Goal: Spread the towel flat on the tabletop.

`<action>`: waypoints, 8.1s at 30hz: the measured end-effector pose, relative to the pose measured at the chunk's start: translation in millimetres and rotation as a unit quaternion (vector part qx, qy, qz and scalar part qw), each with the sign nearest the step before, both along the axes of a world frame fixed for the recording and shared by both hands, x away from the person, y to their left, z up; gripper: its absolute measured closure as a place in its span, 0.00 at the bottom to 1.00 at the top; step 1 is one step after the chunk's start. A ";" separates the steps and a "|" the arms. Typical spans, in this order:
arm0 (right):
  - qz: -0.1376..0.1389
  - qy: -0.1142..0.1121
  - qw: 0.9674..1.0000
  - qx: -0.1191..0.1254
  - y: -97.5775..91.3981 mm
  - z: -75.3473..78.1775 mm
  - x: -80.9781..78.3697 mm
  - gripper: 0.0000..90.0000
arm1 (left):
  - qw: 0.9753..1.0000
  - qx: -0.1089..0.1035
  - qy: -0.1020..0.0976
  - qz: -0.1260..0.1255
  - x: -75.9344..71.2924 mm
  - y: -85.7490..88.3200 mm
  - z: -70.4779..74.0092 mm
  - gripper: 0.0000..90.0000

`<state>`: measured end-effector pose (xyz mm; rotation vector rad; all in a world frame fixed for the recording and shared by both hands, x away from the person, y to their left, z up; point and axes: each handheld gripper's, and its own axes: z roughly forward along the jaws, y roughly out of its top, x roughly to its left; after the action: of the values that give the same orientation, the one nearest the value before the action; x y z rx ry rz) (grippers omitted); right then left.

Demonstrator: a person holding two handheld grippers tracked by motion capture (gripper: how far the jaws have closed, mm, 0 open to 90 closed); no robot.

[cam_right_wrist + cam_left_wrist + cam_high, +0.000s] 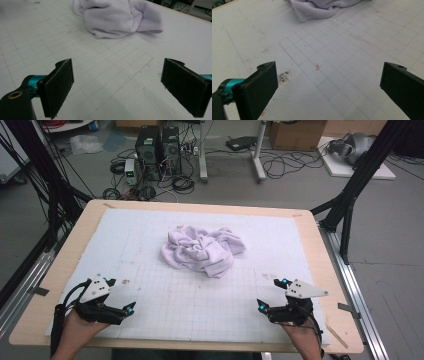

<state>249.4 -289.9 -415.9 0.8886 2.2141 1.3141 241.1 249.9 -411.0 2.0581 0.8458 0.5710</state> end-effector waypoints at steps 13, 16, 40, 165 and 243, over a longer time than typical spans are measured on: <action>0.000 -0.001 1.000 0.004 0.4 -0.5 1.0 0.11 | 1.000 0.002 0.001 0.000 0.0 0.8 -0.8 0.02; 0.001 0.002 1.000 0.005 0.9 -0.5 1.1 0.11 | 1.000 0.000 0.001 0.000 -0.1 0.6 -0.7 0.02; 0.010 0.010 1.000 0.008 10.5 1.1 8.9 0.11 | 1.000 -0.007 0.002 0.003 -3.8 -0.2 -0.1 0.02; 0.187 0.117 0.970 -0.100 97.3 -24.1 58.1 0.62 | 0.984 0.041 0.086 -0.152 95.3 -112.3 -26.0 0.67; 0.226 0.099 0.967 -0.067 76.6 -1.9 -8.8 0.84 | 0.984 0.001 0.071 -0.162 12.9 -35.7 6.1 0.76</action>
<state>240.6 -213.3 -417.9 0.4965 2.7416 1.2830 254.1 214.2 -404.9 2.1978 0.5691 0.2485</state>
